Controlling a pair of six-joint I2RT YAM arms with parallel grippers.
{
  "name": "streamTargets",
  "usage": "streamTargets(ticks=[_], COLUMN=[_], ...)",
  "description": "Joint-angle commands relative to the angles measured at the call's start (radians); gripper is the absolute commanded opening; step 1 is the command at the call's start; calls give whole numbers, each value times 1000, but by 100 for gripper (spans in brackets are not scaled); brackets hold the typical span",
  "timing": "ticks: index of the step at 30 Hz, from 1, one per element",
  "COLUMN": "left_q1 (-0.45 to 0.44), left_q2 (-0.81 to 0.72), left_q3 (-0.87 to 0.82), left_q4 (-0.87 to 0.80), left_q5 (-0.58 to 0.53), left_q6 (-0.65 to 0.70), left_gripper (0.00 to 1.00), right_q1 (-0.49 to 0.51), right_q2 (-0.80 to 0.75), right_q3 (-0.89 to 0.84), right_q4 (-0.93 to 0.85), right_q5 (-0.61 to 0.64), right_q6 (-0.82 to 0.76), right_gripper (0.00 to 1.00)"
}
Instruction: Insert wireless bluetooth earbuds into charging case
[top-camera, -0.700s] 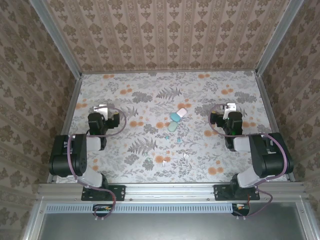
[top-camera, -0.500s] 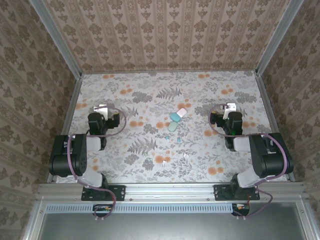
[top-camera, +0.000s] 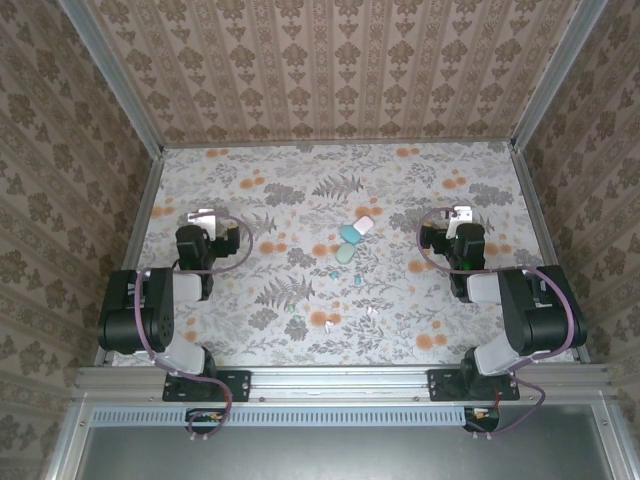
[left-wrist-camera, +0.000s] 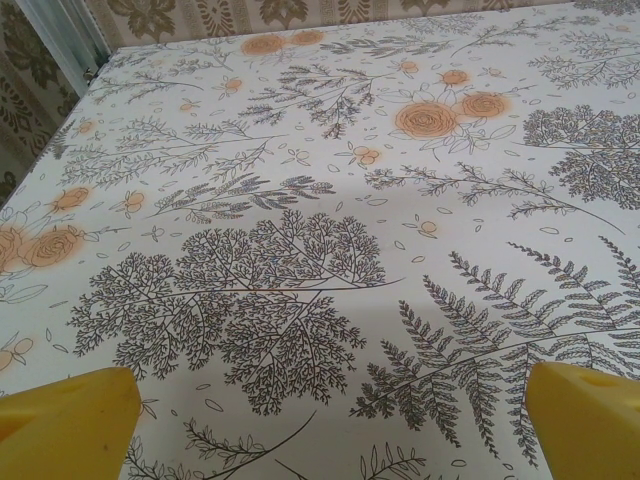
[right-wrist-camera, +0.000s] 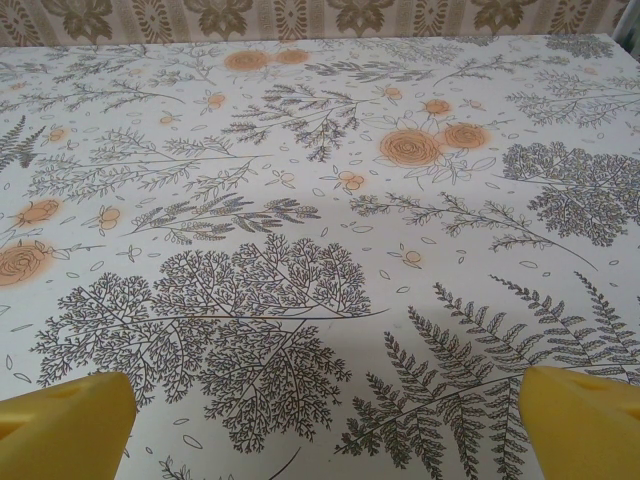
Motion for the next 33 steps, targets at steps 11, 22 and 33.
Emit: streamTargets(ticks=[11,22,33], left_q1=[1,-12,6], left_q2=[-11,-88,-318], left_q3=[-8,-50,162], left_q4=[39,51,-610], left_q5=[17,-31,-194], left_q6=[21,12,-246], left_gripper=[100,100,100], right_q1=[7,8,7], right_q2=[1,-112,-190], right_q3=[21,131,409], right_q4=[19,-294,-861], right_q5=[-17,-32,-177], right_q6=[-5,9,187], right_gripper=[100,100,100])
